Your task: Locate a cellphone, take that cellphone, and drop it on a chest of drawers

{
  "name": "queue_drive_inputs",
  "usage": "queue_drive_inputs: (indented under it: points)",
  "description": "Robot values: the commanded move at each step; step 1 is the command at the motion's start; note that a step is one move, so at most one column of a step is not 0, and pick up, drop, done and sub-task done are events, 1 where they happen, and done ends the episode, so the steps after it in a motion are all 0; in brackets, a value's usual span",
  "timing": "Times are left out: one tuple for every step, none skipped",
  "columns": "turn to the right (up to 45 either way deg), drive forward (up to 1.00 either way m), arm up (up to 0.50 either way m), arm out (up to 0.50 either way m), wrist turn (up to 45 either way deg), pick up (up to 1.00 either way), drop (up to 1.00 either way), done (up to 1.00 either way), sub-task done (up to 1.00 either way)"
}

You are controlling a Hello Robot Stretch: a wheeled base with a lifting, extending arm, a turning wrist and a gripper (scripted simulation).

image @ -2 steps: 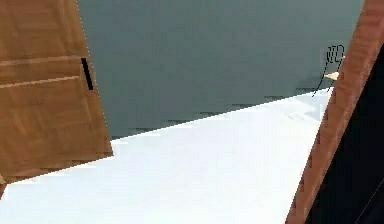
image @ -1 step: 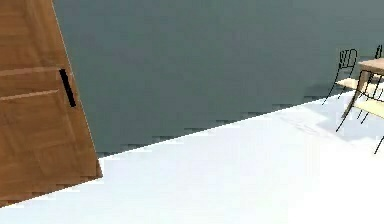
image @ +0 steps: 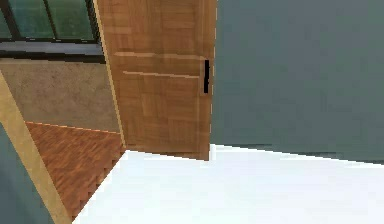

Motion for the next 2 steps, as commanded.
queue_drive_inputs:
  points:
    - [0.0, 0.2, 0.0, 0.0, 0.0, 0.0, 0.0, 0.0, 0.0]
    - [-3.0, 0.0, 0.0, 0.0, 0.0, 0.0, 0.0, 0.0, 0.0]
